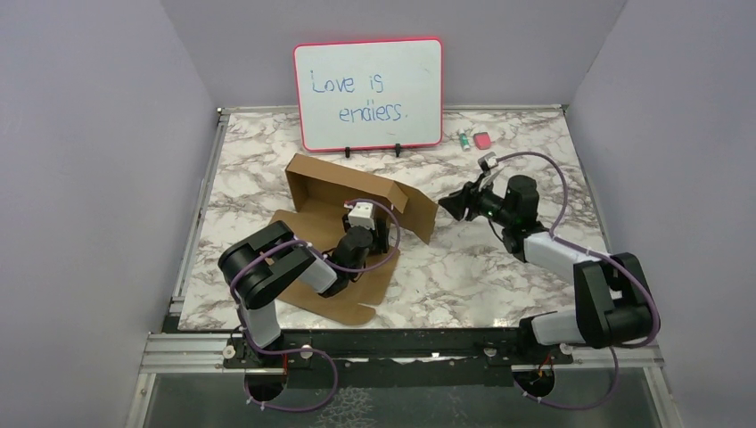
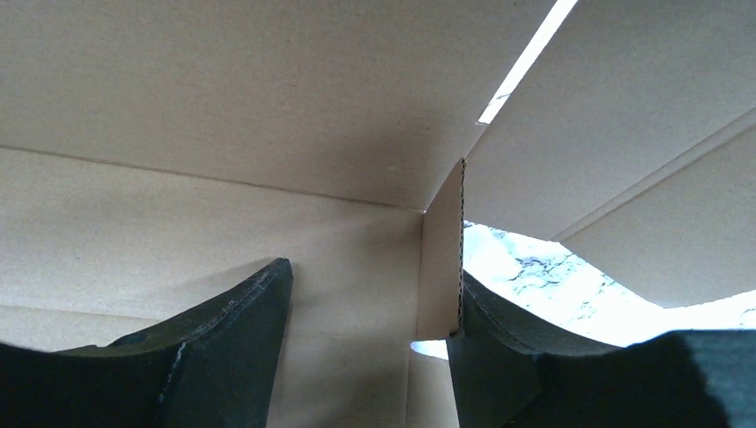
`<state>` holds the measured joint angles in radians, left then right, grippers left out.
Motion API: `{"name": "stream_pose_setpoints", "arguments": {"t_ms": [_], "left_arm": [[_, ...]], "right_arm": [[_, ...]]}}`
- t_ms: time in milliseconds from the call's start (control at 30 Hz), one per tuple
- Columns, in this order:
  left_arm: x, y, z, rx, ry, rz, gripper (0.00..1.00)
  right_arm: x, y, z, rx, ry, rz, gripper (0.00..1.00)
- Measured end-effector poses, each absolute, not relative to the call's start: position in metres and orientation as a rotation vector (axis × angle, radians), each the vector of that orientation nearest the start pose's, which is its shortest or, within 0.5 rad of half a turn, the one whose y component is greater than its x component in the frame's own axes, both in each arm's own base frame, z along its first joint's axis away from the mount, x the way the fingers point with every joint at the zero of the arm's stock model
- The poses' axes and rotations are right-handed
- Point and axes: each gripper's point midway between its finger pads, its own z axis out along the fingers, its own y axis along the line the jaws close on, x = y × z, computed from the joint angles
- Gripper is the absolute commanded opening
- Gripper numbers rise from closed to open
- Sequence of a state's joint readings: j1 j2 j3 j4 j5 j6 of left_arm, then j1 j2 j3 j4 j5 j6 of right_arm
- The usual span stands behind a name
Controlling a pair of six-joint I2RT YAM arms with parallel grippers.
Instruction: Fold the paper box
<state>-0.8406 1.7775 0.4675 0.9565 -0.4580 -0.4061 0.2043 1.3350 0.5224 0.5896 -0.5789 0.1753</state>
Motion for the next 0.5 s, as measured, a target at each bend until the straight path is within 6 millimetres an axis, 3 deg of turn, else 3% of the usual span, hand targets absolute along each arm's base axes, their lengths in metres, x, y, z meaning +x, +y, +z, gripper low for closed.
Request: {"name": "stream_pose_setpoints", "arguments": {"t_ms": [167, 367, 500], "left_arm": [[0.317, -0.259, 0.032, 0.098, 1.899, -0.419, 0.63], [0.319, -0.260, 0.032, 0.087, 1.894, -0.434, 0.63], [0.320, -0.261, 0.032, 0.083, 1.892, -0.448, 0.63]], "right_arm": [[0.342, 0.206, 0.126, -0.537, 1.814, 0.894, 0.49], [0.321, 0.247, 0.107, -0.640, 1.831, 1.039, 0.50], [0.310, 0.262, 0.107, -0.668, 1.815, 1.122, 0.50]]}}
